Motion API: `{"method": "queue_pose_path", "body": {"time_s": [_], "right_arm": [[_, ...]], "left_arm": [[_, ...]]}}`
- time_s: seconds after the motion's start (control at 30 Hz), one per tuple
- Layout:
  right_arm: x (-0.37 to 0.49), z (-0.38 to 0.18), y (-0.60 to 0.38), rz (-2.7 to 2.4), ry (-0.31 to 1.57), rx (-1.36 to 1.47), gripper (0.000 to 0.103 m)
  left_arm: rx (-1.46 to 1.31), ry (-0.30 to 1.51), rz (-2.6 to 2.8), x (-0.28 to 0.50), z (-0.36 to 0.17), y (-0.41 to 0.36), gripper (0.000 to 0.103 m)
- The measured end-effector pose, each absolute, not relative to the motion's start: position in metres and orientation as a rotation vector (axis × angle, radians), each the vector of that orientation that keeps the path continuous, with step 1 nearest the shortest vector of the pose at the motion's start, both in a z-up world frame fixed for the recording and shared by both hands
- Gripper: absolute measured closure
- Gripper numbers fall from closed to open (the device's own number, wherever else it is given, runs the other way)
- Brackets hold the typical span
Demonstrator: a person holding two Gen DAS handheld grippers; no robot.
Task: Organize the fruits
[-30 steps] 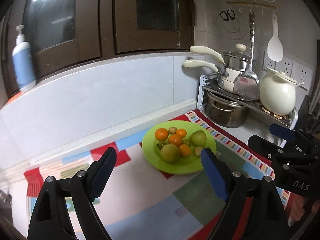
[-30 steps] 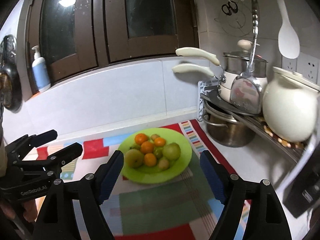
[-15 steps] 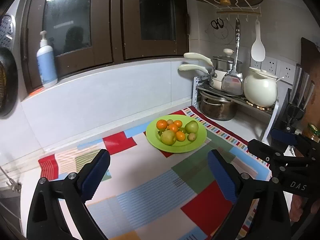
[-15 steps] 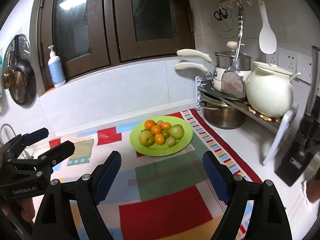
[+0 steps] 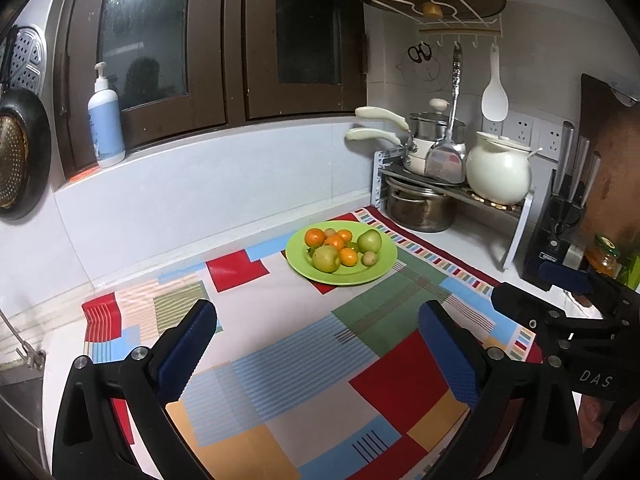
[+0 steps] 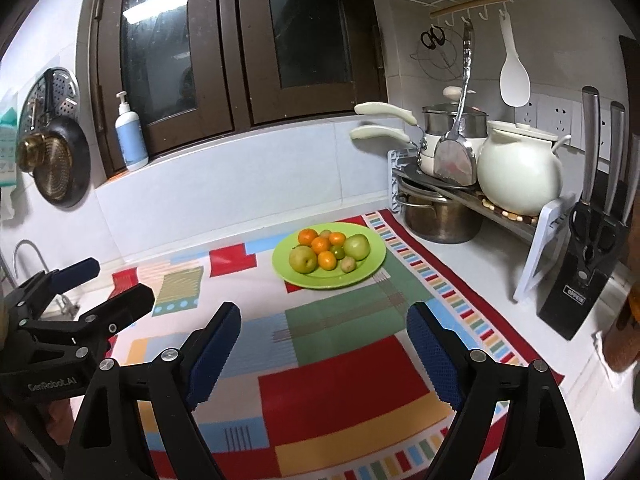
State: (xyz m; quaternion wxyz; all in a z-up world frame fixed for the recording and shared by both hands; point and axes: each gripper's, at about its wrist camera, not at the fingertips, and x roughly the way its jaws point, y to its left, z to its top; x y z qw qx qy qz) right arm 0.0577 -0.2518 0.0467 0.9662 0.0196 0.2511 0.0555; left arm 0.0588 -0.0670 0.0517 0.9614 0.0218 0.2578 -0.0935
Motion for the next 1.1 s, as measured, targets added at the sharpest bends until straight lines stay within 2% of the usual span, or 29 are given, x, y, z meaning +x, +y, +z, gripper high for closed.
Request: {"method": "queue_pose_path", "body": {"time_s": [1.1], "right_arm": [[0.022, 0.051, -0.255, 0.044, 0.506, 0.011, 0.017]], "left_arm": [[0.077, 0.471, -0.197, 0.028, 0.058, -0.07, 0.0]]}}
